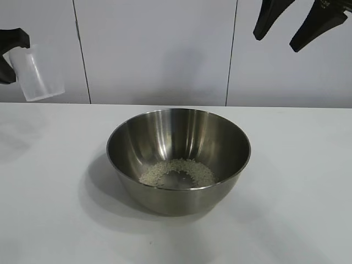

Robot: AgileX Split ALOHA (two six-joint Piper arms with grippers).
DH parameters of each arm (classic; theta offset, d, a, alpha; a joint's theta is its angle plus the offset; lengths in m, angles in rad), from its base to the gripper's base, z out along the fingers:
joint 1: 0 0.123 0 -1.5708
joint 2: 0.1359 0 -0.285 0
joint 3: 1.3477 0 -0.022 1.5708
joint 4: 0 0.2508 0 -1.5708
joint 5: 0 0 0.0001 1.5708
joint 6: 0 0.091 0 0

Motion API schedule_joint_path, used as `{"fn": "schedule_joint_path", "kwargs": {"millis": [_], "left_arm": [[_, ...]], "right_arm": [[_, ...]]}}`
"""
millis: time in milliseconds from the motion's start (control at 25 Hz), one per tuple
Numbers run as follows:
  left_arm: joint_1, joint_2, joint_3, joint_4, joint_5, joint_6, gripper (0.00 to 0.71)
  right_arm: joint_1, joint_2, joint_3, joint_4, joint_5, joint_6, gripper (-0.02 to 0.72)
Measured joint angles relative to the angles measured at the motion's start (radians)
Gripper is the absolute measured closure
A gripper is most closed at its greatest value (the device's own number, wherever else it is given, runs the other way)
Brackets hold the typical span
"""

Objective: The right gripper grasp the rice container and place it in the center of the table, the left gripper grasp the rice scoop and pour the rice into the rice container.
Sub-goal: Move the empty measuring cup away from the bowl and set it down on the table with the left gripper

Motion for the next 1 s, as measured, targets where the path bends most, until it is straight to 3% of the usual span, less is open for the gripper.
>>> {"fn": "schedule_joint_path", "kwargs": {"millis": [160, 240, 360, 480, 600, 720, 880, 1000], "left_arm": [[0.0, 0.0, 0.0, -0.032, 0.021, -0.004, 0.702], [-0.003, 0.0, 0.006, -0.033, -0.022, 0.012, 0.702], [-0.03, 0.0, 0.048, -0.026, -0.202, 0.068, 0.702], [-0.091, 0.0, 0.14, 0.044, -0.444, 0.087, 0.702], [-0.134, 0.0, 0.254, 0.202, -0.679, 0.002, 0.702], [-0.132, 0.009, 0.341, 0.383, -0.849, -0.171, 0.702], [-0.128, 0.108, 0.374, 0.556, -0.953, -0.317, 0.702], [-0.128, 0.204, 0.374, 0.617, -1.034, -0.356, 0.702]], "right_arm": [[0.0, 0.0, 0.0, 0.0, 0.0, 0.0, 0.24], [0.0, 0.0, 0.0, 0.0, 0.0, 0.0, 0.24], [0.0, 0.0, 0.0, 0.0, 0.0, 0.0, 0.24], [0.0, 0.0, 0.0, 0.0, -0.001, 0.0, 0.24], [0.0, 0.0, 0.0, 0.0, -0.002, 0.0, 0.24], [0.0, 0.0, 0.0, 0.0, -0.002, 0.0, 0.24], [0.0, 0.0, 0.0, 0.0, -0.002, 0.0, 0.24], [0.0, 0.0, 0.0, 0.0, -0.002, 0.0, 0.24]]}}
